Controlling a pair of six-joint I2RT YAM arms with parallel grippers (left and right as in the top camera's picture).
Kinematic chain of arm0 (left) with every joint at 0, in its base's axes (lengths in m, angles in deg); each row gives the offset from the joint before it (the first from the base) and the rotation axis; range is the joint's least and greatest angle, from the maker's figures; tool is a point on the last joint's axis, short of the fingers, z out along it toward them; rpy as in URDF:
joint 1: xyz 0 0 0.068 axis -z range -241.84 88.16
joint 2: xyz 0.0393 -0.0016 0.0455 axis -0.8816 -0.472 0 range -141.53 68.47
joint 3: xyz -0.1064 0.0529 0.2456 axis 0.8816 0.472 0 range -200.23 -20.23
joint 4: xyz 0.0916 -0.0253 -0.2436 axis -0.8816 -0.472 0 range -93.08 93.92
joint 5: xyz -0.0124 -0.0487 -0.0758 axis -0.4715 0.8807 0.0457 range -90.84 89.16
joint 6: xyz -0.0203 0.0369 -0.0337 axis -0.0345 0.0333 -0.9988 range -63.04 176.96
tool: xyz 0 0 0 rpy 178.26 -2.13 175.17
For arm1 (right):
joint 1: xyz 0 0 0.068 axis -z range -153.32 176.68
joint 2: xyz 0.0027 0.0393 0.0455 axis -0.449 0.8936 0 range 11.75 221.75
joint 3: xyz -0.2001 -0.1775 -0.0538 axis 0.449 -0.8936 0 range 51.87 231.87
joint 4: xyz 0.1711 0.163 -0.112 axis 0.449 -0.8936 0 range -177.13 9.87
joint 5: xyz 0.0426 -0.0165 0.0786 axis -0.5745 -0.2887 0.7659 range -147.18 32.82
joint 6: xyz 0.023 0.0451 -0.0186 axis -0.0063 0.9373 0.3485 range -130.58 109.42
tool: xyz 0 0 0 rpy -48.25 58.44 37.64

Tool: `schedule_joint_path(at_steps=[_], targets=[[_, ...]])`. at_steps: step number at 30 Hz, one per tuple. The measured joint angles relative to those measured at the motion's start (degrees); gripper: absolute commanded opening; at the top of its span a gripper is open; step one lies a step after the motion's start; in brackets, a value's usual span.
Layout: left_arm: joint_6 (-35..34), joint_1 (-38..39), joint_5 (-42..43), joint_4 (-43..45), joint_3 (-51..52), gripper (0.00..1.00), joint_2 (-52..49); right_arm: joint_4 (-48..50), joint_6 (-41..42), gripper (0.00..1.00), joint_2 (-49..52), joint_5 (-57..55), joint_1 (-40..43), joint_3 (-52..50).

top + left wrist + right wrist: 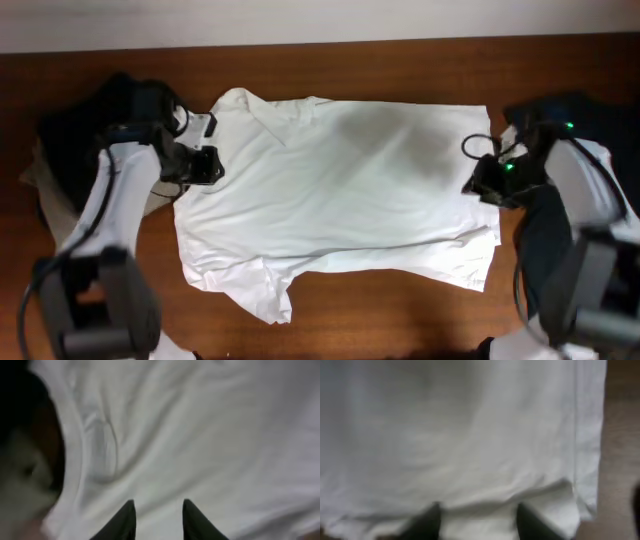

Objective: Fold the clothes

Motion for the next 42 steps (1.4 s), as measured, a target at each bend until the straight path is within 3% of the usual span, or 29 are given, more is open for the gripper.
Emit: schedule_joint_path(at_steps=[3, 5, 9, 15, 16, 19, 20, 27, 31, 34, 37, 42], targets=[[0.00, 3.02, -0.02, -13.68, -1.49, 0.38, 9.62, -4.46, -1.29, 0.61, -16.13, 2.71, 0.00, 1.57], [-0.74, 7.08, -0.02, -15.93, 4.17, 0.43, 9.03, -7.69, -1.38, 0.61, -17.57, 3.10, 0.00, 1.62], [-5.66, 15.93, -0.04, -6.54, 22.36, 0.49, 7.91, -9.66, -1.40, 0.61, -17.40, 3.10, 0.00, 1.55], [-6.78, 17.33, -0.96, 8.44, 31.39, 0.48, 7.87, -9.70, -1.40, 0.61, -17.35, 3.10, 0.00, 1.55], [-6.91, 17.33, -2.10, 9.97, 32.61, 0.46, 7.87, -9.70, -1.42, 0.61, -17.35, 3.10, 0.00, 1.55], [-7.28, 17.33, -3.15, 12.44, 33.88, 0.05, 8.44, -9.68, -1.40, 0.61, -17.35, 3.10, 0.00, 1.55], [-7.37, 17.29, -3.58, 12.79, 34.10, 0.00, 8.44, -9.64, -1.40, 0.61, -17.35, 3.10, 0.00, 1.55], [-8.31, 17.31, -4.22, -0.31, 27.98, 0.01, 8.33, -9.73, -1.40, 0.61, -17.35, 3.10, 0.00, 1.55], [-8.70, 17.29, -11.96, -10.05, 22.93, 0.01, 8.44, -9.66, -1.40, 0.61, -17.35, 3.06, 0.00, 1.53], [-13.29, 16.90, -17.55, -11.76, 22.71, 0.00, 8.44, -9.62, -1.42, 0.61, -17.35, 2.82, 0.00, 1.53], [-20.09, 12.55, -22.21, -8.55, 22.21, 0.01, 8.44, -9.57, -1.42, 0.61, -17.35, 2.60, 0.00, 1.53], [-22.25, 10.93, -19.58, 7.69, 21.66, 0.00, 8.44, -9.49, -1.42, 0.61, -17.35, 2.43, 0.00, 1.53]])
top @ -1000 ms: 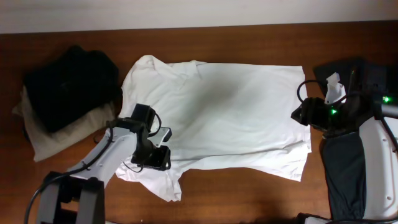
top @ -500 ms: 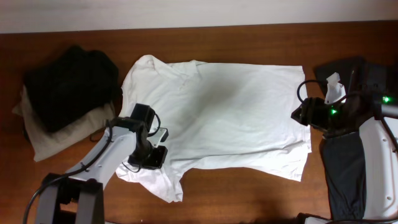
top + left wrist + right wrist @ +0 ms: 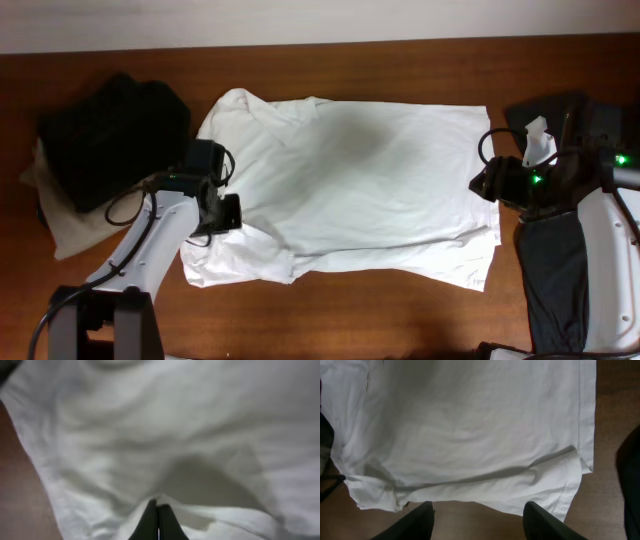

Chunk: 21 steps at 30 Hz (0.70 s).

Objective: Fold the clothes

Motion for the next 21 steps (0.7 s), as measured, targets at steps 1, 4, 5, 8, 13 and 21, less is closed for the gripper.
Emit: schedule_joint_path(at_steps=[1, 4, 5, 8, 13, 21], targets=[[-0.13, 0.00, -0.04, 1.25, 0.02, 0.01, 0.00, 0.07, -0.02, 0.61, 0.00, 0.00, 0.00, 0.00], [-0.31, 0.00, -2.71, 3.50, -1.05, 0.04, 0.00, 0.07, 0.00, 0.61, 0.00, 0.00, 0.00, 0.00], [-0.33, -0.04, -4.68, 3.50, -1.68, 0.30, 0.00, 0.04, 0.04, 0.63, 0.00, 0.00, 0.00, 0.00], [-0.46, -0.04, -7.54, 1.81, -2.14, 0.82, 0.00, 0.00, -0.07, 0.69, 0.00, -0.42, 0.00, 0.00], [3.85, -0.11, -8.20, 2.14, -2.14, 0.80, 0.00, -2.12, 4.11, 0.70, 0.87, -6.27, 0.00, -0.02], [26.82, -0.09, 8.22, 5.92, -2.21, 0.64, -6.47, -4.02, 8.24, 0.69, 7.02, -10.40, 10.32, -4.57]])
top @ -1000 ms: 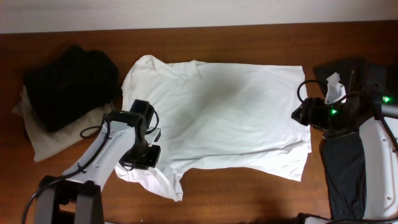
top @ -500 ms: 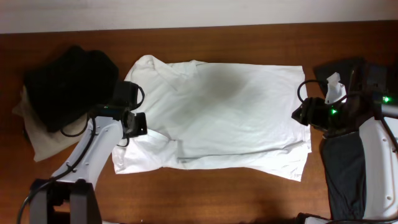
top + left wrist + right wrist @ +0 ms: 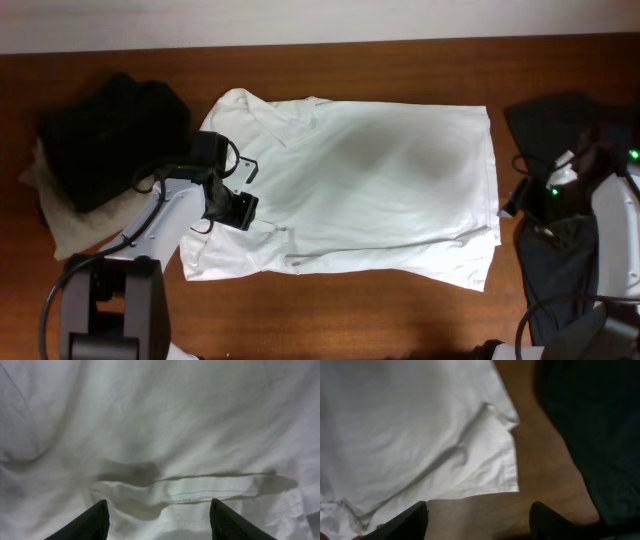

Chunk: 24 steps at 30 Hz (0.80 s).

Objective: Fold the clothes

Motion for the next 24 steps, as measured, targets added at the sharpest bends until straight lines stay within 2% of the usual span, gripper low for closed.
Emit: schedule_joint_path(at_steps=[1, 3, 5, 6, 7, 9, 12, 14, 17, 19, 24], targets=[[0.28, 0.00, -0.39, 0.07, 0.00, 0.62, -0.07, 0.46, -0.02, 0.69, 0.02, 0.02, 1.07, -0.85], [1.22, 0.00, -1.42, 0.85, -0.04, 0.51, -1.88, 2.64, -0.02, 0.69, 0.17, 0.07, 3.45, -5.51], [1.64, 0.00, -2.01, 0.98, -0.04, 0.14, -4.61, 5.62, 0.00, 0.69, 0.24, 0.59, 4.20, -9.03], [1.62, 0.00, -2.27, 0.96, -0.07, 0.05, -5.27, 5.77, -0.02, 0.69, 0.24, 0.76, 4.22, -9.51], [1.68, -0.07, -2.43, 0.70, -0.42, 0.00, -5.33, 6.08, 0.00, 0.69, 0.24, 0.96, 4.22, -9.64], [1.36, -0.04, -2.40, -1.79, -1.92, 0.00, -5.49, 6.49, -0.02, 0.69, 0.24, 1.22, 4.22, -9.75], [0.98, -0.04, -3.34, -8.70, -9.55, 0.01, -6.10, 6.84, -0.02, 0.70, 0.24, 1.36, 4.31, -9.84], [0.72, -0.07, -5.68, -11.98, -13.09, 0.00, -6.10, 6.95, 0.07, 0.73, 0.24, 1.36, 4.37, -9.84], [-0.11, -0.07, -7.30, -12.72, -13.84, 0.00, -6.10, 7.58, 0.17, 0.72, 0.28, 1.36, 4.37, -11.58], [-0.11, -0.07, -7.48, -12.74, -13.84, 0.01, -6.10, 8.70, 0.09, 0.68, 0.61, 1.60, 4.37, -16.15], [-0.13, -0.07, -7.87, -12.87, -13.84, 0.01, -6.10, 12.94, -0.94, 0.68, 0.81, 4.42, 4.37, -26.27]])
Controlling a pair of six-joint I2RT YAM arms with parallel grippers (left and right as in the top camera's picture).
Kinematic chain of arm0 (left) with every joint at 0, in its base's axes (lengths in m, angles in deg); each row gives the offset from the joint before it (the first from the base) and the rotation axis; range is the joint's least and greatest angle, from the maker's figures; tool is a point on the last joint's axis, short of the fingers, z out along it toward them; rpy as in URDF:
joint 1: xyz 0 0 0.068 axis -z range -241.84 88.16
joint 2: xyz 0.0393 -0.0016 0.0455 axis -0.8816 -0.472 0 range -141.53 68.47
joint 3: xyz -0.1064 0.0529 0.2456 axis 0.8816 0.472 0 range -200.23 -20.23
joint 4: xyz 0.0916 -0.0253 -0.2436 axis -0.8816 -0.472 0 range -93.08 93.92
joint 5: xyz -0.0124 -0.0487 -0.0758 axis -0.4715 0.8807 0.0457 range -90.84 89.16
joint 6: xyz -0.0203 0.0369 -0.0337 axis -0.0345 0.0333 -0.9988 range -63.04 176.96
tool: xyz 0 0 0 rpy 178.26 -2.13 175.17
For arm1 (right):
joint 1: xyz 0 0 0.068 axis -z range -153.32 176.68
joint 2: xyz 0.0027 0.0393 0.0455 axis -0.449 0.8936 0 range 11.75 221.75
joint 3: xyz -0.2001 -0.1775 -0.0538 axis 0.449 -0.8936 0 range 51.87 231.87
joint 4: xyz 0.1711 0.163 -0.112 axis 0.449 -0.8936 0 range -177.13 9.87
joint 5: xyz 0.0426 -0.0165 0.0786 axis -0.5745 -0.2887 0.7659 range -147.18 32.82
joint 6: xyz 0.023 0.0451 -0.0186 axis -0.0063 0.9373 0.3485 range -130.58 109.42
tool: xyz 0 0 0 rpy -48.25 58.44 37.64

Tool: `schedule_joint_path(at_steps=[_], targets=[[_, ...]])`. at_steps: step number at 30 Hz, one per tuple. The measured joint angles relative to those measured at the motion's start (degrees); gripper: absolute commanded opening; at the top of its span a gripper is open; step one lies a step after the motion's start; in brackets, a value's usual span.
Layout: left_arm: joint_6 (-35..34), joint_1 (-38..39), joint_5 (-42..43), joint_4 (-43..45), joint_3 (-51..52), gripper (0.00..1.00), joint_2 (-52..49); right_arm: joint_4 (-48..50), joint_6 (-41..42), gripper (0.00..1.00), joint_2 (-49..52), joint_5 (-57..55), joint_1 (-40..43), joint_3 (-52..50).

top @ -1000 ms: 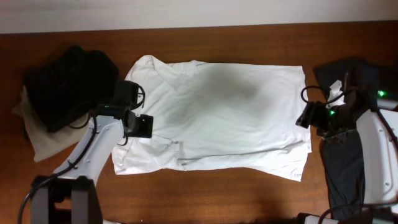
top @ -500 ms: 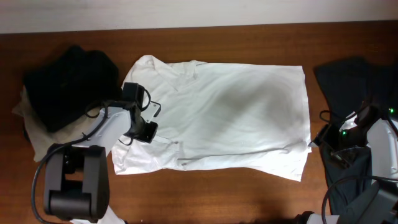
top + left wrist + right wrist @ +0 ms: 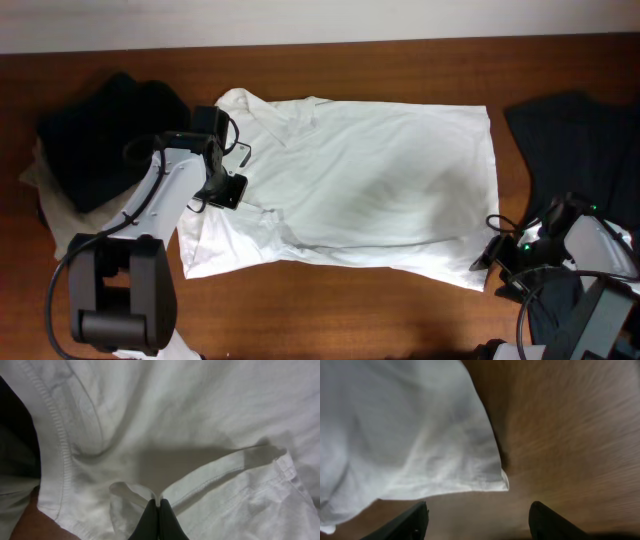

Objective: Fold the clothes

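A white polo shirt [image 3: 350, 190] lies spread across the brown table, collar at the far left, hem at the right. My left gripper [image 3: 232, 190] is on the shirt's left sleeve area, shut on a raised fold of the white fabric [image 3: 150, 492], its black fingers [image 3: 158, 519] pressed together. My right gripper [image 3: 487, 258] stands open just off the shirt's near right hem corner [image 3: 501, 480], over bare wood, with nothing between its wide-set fingers [image 3: 410, 515].
A black garment [image 3: 105, 135] on a beige one [image 3: 45, 215] lies at the left. A dark garment [image 3: 570, 130] lies at the right edge. The table's wood [image 3: 380, 310] shows in front of the shirt.
The left gripper was open over the folded sleeve hem; now it is shut on a fold of shirt a little farther back. The right gripper moved from the shirt's right side to its near right corner.
At first both grippers were open at the shirt's two ends, a sleeve sticking out at the near left. Then the left gripper was shut on cloth with the sleeve tucked in. It then opened, and is now shut again; the right has drawn nearer.
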Motion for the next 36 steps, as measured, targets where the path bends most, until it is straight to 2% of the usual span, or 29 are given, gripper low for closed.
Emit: schedule_joint_path(at_steps=[2, 5, 7, 10, 12, 13, 15, 16, 18, 22, 25, 31, 36], targets=[[0.00, 0.00, 0.00, 0.04, 0.00, 0.01, 0.00, 2.60, 0.07, 0.57, -0.04, 0.85, 0.00, -2.34], [0.00, 0.00, 0.00, 0.02, -0.02, 0.01, 0.00, 8.07, 1.99, 0.48, 0.07, 2.16, 0.00, -6.29], [0.00, 0.00, 0.00, 0.00, -0.02, 0.01, 0.00, 9.79, 2.14, 0.35, 0.11, 3.23, 0.00, -6.38], [0.00, 0.00, -0.04, -0.02, -0.02, 0.01, 0.00, 10.40, 2.60, 0.38, 0.11, 3.37, 0.00, -6.38], [0.00, 0.00, -0.76, -0.55, -0.02, 0.01, 0.00, 11.06, 2.80, 0.13, 0.11, 3.37, 0.00, -6.38], [0.00, 0.00, -0.90, -0.68, -0.02, 0.01, 0.00, 11.76, 2.80, 0.04, 0.11, 3.30, 0.00, -6.40], [0.00, 0.02, -1.29, -0.70, -0.02, 0.00, 0.00, 12.26, 2.69, 0.04, 0.11, 2.95, 0.00, -6.47], [0.00, 0.00, -1.42, -0.72, -0.02, 0.00, 0.00, 8.81, 1.55, 0.04, 0.15, 1.40, 0.00, -5.27], [0.00, 0.00, -1.55, -0.87, -0.02, 0.00, 0.00, 1.44, 0.92, 0.04, 0.31, -1.51, 0.00, 0.31], [-1.31, 0.00, -3.02, -1.79, -0.02, 0.00, 0.00, -5.88, 1.05, 0.04, 0.26, -3.10, 0.00, 10.97], [-2.29, 0.00, -3.23, -5.18, -1.57, 0.00, 0.00, -6.01, -0.13, 0.04, 0.26, -2.84, 0.00, 11.74], [-2.62, 0.00, -2.05, -10.38, -6.38, 0.00, 0.79, -3.28, -9.22, 0.04, 0.26, 7.63, 0.00, 11.74], [-3.30, 0.00, -3.15, -15.15, -6.45, 0.00, 3.72, -3.32, -4.92, 0.04, 0.26, 2.14, 0.00, 11.74]])
